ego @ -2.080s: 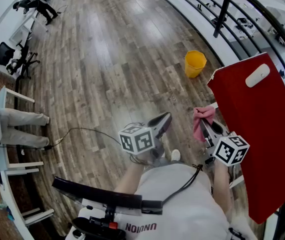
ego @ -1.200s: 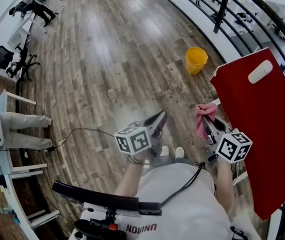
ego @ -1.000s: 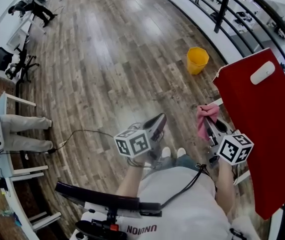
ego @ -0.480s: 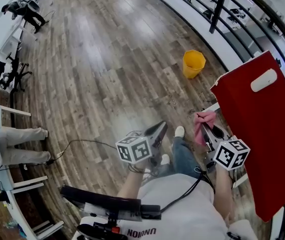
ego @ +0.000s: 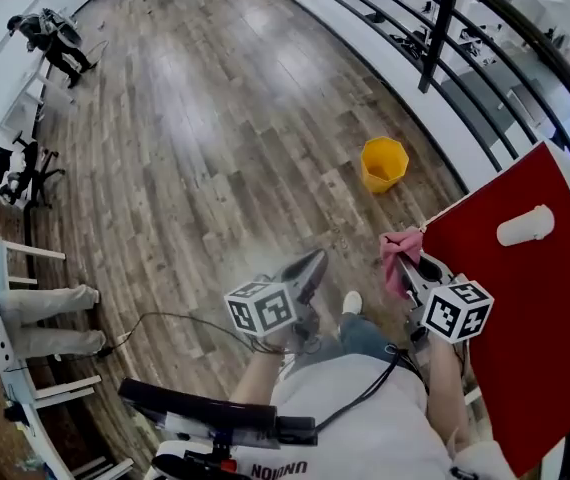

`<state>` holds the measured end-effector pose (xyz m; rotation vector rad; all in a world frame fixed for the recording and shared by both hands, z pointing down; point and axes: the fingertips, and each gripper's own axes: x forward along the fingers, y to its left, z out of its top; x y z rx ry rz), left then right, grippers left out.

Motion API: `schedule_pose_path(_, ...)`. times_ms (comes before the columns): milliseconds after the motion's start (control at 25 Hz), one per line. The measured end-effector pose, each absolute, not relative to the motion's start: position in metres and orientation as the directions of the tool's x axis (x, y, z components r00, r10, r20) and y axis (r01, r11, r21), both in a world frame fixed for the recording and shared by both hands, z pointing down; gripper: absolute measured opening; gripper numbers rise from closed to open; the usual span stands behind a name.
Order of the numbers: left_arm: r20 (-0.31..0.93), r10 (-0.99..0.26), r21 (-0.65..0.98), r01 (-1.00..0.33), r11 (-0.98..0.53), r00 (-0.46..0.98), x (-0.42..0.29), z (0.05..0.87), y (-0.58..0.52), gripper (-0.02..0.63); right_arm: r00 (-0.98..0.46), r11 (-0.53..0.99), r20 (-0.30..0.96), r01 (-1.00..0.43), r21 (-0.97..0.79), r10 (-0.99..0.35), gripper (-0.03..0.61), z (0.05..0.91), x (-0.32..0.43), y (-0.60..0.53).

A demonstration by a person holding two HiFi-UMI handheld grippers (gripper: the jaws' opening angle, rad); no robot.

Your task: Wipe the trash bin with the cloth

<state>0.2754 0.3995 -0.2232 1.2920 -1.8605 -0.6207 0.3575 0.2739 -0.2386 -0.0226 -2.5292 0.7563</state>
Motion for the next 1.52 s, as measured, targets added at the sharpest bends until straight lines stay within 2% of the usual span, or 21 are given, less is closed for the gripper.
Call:
schedule_pose_path(640,0.340,-0.932,0.755,-0.553,0.351,-0.127,0.184,-0.210,0.314,0.003,-0.872,0.826,0.481,-0.204,-0.525,0.090,0.044,-0.223,0.276,0.186)
schedule_pose_path(1120,0.342,-0.940,0.755,-0.601,0.262,0.020,0.044,-0.206,0.255,0.003,-0.854,0.764,0.512,-0.391,-0.513,-0.093,0.043,-0.213,0.163,0.131)
schedule_pose_path(1320,0.348,-0.930,0.766,-0.608,0.208,0.120,0.022,-0.194,0.231,0.003,-0.816,0.715,0.544,-0.498,-0.490,-0.196,0.044,-0.206,0.150,0.109)
schedule_pose_path(1520,0.360,-0.916,0.785,-0.588,0.193,0.179,0.014,-0.179,0.210,0.003,-0.792,0.672,0.565,-0.549,-0.496,-0.231,0.044,-0.198,0.143,0.094)
